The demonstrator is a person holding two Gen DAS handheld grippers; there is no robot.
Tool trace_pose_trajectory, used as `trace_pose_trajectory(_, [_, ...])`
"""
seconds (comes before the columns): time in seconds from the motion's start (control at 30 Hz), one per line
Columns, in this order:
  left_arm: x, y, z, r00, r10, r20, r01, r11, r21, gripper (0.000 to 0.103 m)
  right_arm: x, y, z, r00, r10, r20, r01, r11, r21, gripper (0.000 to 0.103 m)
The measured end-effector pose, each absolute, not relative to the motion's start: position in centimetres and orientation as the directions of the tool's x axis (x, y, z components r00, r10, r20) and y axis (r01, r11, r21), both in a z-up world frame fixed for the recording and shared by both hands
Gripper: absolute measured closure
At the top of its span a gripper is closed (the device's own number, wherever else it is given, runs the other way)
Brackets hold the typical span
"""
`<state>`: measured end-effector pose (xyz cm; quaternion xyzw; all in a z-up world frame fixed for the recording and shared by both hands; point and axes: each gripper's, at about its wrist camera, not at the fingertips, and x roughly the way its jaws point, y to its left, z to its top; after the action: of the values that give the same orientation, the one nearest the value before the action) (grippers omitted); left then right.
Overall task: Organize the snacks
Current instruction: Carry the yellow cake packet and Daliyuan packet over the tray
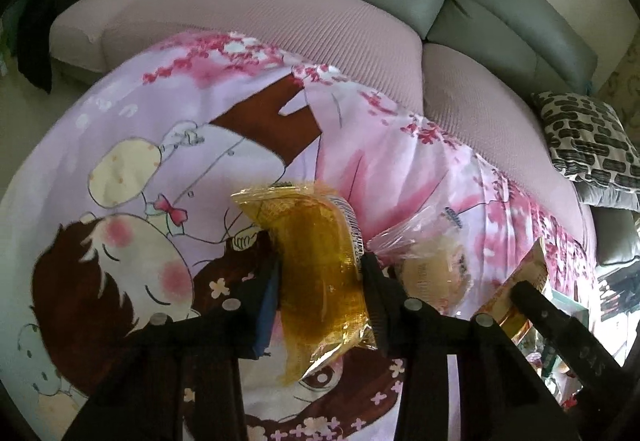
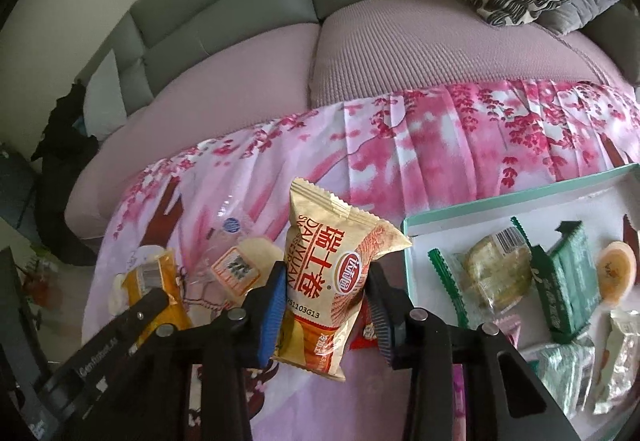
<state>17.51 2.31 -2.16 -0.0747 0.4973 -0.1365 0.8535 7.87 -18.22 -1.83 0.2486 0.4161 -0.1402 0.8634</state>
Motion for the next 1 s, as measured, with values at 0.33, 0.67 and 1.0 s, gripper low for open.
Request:
trace_pose_trajectory(0.33, [15.7, 1.7, 2.4, 0.551, -0.302, -0.778, 0.209, 0.952, -0.221, 0.062, 4.4, -18.5, -0.1, 0.636, -0.051, -0.770, 0.463, 0.824, 0.328, 0.061])
trace_pose_trajectory(0.67, [12.6, -3.1, 5.8, 0.575, -0.380, -0.724, 0.352, 0.914, -0.201, 0.062, -0.4, -22.8, 2.7, 0.660, -0.151, -0.736, 0.549, 0.765, 0.335, 0.061])
trace_pose_trajectory(1.0, [9.6, -8.0, 6.9, 0.530, -0.460, -0.712, 0.479, 0.856, -0.196, 0.062, -6.8, -29.5, 3.2, 0.613, -0.270, -0.743, 0.684, 0.652, 0.327, 0.061])
